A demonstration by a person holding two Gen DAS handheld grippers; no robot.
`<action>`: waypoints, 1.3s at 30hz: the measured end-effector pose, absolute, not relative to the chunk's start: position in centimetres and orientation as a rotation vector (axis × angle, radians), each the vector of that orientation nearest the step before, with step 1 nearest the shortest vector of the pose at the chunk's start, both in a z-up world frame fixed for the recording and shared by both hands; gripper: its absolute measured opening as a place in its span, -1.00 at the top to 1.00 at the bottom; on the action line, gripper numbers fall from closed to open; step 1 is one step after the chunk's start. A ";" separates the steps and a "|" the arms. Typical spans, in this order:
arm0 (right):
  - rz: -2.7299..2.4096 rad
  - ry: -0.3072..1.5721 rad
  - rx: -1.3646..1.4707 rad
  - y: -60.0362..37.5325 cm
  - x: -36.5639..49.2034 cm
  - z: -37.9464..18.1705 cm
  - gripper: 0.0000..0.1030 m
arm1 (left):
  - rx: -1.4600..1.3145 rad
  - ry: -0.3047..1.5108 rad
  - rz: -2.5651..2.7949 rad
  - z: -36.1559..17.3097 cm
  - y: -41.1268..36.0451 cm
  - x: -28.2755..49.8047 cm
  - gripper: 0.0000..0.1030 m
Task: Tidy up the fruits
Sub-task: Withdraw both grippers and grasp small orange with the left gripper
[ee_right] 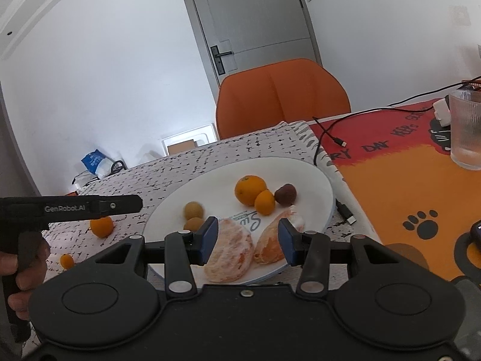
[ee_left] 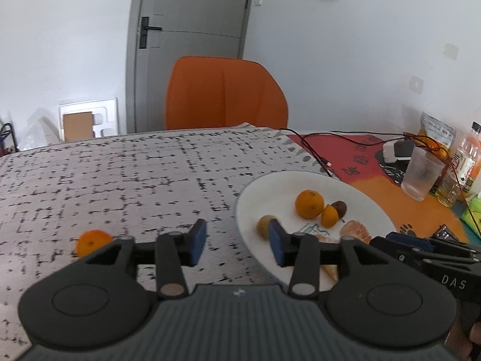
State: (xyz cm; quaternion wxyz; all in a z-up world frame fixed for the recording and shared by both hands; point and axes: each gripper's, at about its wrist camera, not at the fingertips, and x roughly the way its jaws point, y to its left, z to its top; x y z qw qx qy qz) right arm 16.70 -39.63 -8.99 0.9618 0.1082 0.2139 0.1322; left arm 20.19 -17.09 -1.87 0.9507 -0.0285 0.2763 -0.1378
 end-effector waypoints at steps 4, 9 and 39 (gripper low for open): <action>0.273 0.431 0.216 -39.0 16.7 -8.9 -0.02 | -0.071 0.552 -0.249 -1.5 -15.7 19.5 -0.15; 0.286 0.428 0.213 -38.2 16.7 -8.6 -0.04 | -0.071 0.536 -0.219 -1.0 -14.3 18.8 -0.28; 0.389 0.417 0.180 -33.4 16.0 -7.9 -1.00 | -0.100 0.531 -0.043 -2.3 -7.2 14.8 -0.69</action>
